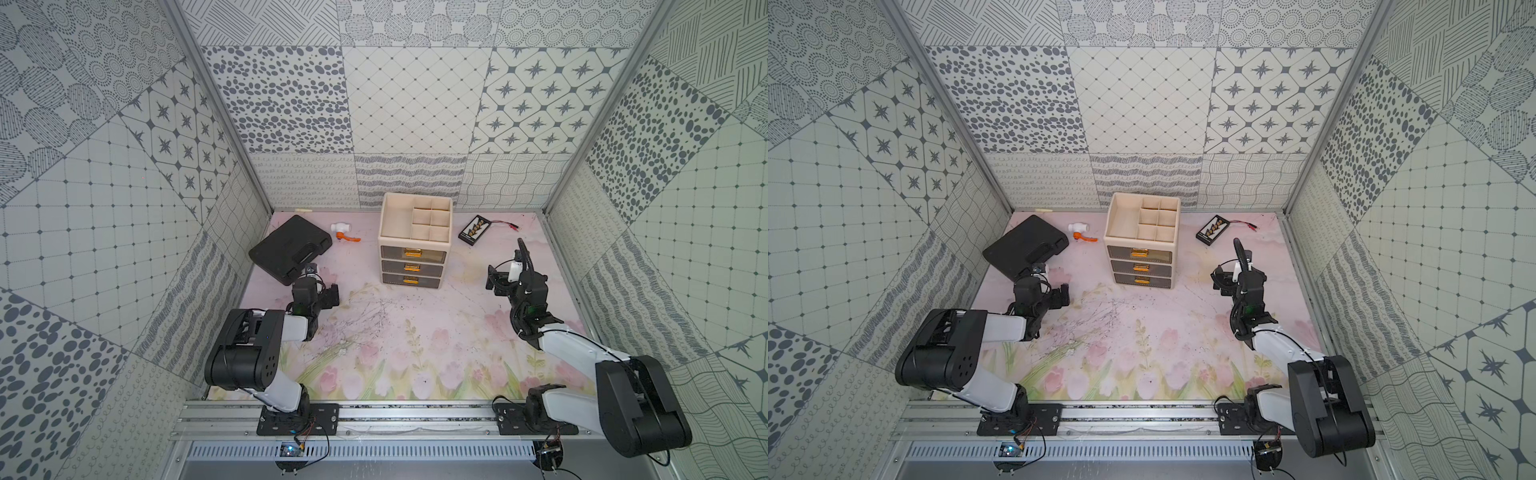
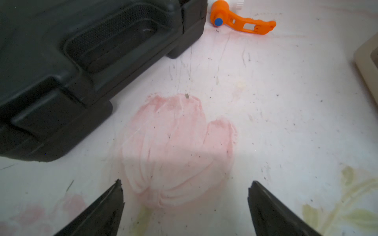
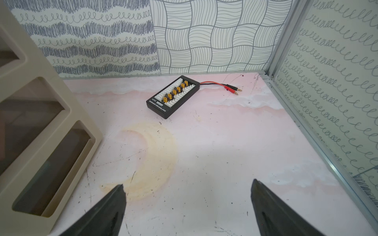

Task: Please put the sticky notes in the drawer by color
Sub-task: Reset both arms

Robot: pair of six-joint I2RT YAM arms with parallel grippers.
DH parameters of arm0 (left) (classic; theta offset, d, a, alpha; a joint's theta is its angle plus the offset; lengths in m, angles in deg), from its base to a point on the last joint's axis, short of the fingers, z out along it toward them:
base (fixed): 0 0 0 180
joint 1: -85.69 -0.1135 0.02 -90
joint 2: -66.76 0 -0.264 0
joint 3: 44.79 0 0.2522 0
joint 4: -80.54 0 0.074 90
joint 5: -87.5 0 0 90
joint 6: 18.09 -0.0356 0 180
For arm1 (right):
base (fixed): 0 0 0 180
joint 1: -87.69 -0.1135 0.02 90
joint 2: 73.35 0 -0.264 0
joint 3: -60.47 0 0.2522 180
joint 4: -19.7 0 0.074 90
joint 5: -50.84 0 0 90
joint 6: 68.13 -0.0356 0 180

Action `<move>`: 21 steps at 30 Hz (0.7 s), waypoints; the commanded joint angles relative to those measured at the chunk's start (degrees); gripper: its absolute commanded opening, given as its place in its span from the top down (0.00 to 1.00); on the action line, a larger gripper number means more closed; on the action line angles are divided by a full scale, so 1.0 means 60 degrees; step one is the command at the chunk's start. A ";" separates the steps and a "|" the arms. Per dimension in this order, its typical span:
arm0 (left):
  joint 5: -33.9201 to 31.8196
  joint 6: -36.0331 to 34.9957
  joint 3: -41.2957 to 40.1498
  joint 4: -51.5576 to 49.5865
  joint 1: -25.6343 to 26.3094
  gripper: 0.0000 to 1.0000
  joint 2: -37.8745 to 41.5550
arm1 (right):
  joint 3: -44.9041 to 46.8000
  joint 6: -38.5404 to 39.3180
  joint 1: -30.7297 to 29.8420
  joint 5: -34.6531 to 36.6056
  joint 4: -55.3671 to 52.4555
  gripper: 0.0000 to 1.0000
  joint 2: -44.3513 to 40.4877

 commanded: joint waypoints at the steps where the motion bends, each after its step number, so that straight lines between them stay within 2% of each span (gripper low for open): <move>1: 0.0360 -0.0337 0.0046 0.1789 -0.0192 0.02 -0.0108 | 0.0183 0.0647 0.0058 0.0333 0.1383 0.01 0.0085; 4: 0.0346 -0.0345 0.0036 0.1782 -0.0193 0.01 -0.0098 | 0.0439 0.0625 0.0162 0.0367 0.2022 0.01 0.0679; 8: 0.0347 -0.0337 0.0048 0.1716 -0.0193 0.00 -0.0090 | 0.0784 0.0545 0.0374 0.0088 0.4159 0.01 0.2337; 10: 0.0350 -0.0327 0.0049 0.1739 -0.0201 0.00 -0.0090 | 0.1039 0.0570 0.0425 -0.0061 0.5784 0.01 0.3341; 11: 0.0347 -0.0328 0.0055 0.1707 -0.0191 0.00 -0.0089 | 0.1088 0.0576 0.0437 -0.0117 0.5872 0.01 0.3390; 13: 0.0340 -0.0344 0.0055 0.1744 -0.0193 0.00 -0.0103 | 0.0769 0.0503 0.0613 -0.0603 0.4394 0.02 0.2844; 16: 0.0332 -0.0346 0.0034 0.1742 -0.0195 0.00 -0.0089 | 0.0145 0.0494 0.0772 -0.1069 0.3391 0.01 0.2976; 21: 0.0334 -0.0357 0.0037 0.1757 -0.0201 0.00 -0.0089 | 0.0102 0.0457 0.0836 -0.1207 0.3382 0.01 0.3011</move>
